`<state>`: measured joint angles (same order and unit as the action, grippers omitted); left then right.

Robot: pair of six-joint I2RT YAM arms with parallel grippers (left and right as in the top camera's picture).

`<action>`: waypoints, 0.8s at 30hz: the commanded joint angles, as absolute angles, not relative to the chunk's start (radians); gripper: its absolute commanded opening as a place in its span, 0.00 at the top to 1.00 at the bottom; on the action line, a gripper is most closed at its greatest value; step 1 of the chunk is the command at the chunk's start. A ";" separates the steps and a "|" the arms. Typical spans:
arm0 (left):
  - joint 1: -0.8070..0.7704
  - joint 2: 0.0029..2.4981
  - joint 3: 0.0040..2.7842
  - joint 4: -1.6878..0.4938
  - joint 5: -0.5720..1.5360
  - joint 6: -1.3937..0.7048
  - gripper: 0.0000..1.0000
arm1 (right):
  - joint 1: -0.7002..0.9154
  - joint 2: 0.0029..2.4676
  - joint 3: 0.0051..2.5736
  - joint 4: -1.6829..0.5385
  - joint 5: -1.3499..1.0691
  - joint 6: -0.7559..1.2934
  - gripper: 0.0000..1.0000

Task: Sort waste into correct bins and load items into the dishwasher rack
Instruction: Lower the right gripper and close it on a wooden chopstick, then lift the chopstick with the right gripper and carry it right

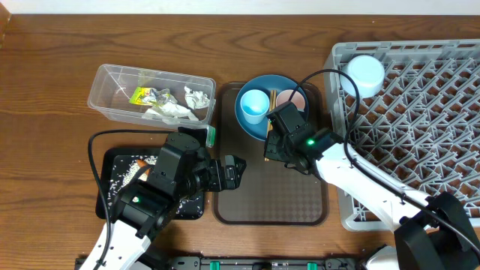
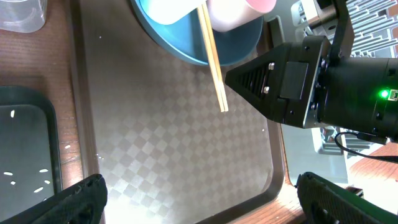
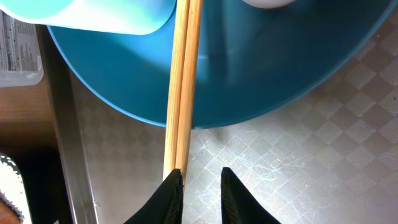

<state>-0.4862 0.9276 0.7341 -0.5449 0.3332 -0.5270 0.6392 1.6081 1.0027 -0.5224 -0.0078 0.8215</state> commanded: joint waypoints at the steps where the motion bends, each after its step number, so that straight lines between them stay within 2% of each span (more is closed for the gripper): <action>1: -0.482 0.927 0.737 -0.545 0.327 -0.525 0.00 | 0.657 1.590 1.000 -0.517 -0.004 0.815 0.79; 22: -0.482 0.927 0.737 -0.545 0.327 -0.525 0.00 | 0.669 1.590 1.000 -0.519 -0.002 0.815 0.80; 24: -0.482 0.927 0.737 -0.545 0.327 -0.525 0.00 | 0.669 1.590 1.000 -0.524 -0.003 0.815 0.82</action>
